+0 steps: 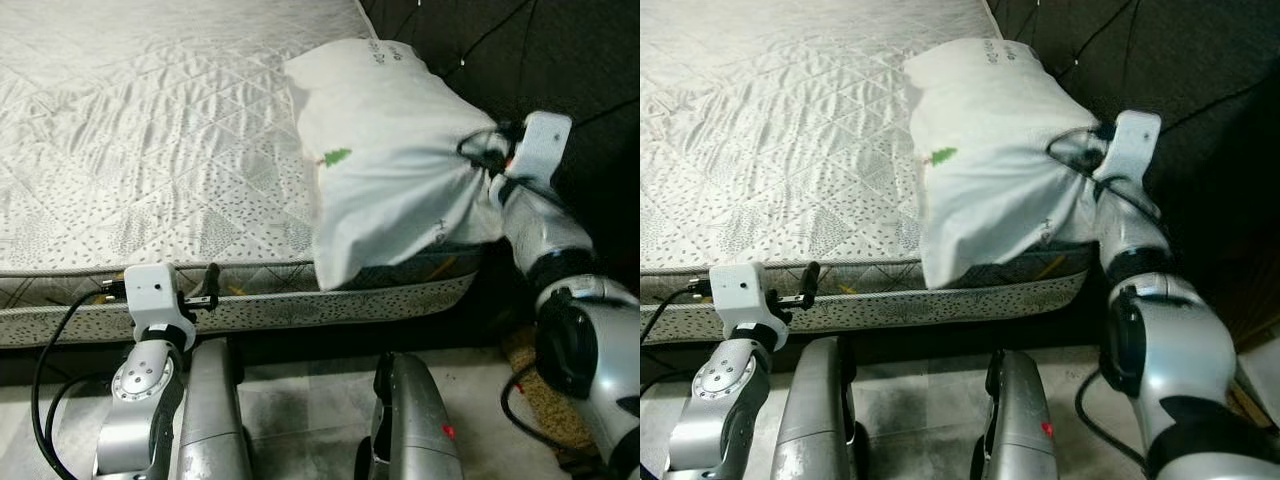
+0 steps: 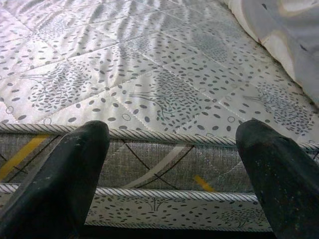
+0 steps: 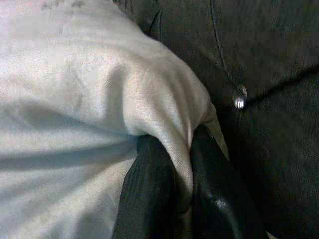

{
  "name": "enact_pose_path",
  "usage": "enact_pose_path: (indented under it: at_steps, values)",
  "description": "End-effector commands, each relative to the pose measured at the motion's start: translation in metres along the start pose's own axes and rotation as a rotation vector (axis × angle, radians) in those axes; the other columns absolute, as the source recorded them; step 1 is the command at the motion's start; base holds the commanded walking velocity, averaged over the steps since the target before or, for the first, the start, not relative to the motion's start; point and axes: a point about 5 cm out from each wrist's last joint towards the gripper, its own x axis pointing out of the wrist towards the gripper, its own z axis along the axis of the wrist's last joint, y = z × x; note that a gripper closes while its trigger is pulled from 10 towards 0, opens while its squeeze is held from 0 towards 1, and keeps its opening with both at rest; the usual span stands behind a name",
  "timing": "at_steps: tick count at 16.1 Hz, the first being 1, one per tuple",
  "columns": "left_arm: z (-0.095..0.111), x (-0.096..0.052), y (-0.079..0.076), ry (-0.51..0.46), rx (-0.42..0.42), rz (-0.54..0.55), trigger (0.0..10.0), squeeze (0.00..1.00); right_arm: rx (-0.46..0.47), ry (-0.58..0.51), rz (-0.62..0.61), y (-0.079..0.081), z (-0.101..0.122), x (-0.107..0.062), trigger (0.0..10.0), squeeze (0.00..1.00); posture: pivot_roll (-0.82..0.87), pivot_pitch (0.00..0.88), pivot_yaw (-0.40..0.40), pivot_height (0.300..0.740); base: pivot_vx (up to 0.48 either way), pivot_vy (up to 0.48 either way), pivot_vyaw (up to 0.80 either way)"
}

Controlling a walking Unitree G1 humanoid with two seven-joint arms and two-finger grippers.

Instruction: Clean up the room

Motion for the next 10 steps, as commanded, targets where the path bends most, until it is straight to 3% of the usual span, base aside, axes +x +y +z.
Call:
enact_pose_path:
  at_steps: [1,3,6,9,10]
  values:
    - [-0.005,-0.002,0.003,0.022,0.006,0.017,10.0,0.0,-0.043,-0.079,-0.072,-0.026,0.014,-0.003,0.0,0.0,0.07,0.003,-0.053,0.51,0.0,0.0,0.0]
    - [-0.006,-0.002,0.004,0.025,0.009,0.015,10.0,0.0,-0.075,-0.037,-0.06,-0.032,-0.004,-0.007,0.0,0.0,0.06,0.004,-0.047,0.51,0.0,0.0,0.0]
    - [-0.006,0.001,0.002,0.028,0.018,0.007,10.0,0.0,-0.101,0.025,0.029,-0.015,-0.035,-0.012,0.0,0.0,0.05,0.007,-0.041,0.51,0.0,0.0,0.0]
    - [-0.005,0.002,0.002,0.029,0.023,0.005,10.0,0.0,-0.176,-0.049,0.191,0.017,-0.022,-0.009,0.0,0.0,0.05,0.012,-0.035,0.51,0.0,0.0,0.0]
    - [-0.005,0.002,0.002,0.029,0.025,0.007,10.0,0.0,-0.213,-0.074,0.212,0.018,-0.01,-0.007,0.0,0.0,0.06,0.011,-0.04,0.51,0.0,0.0,0.0]
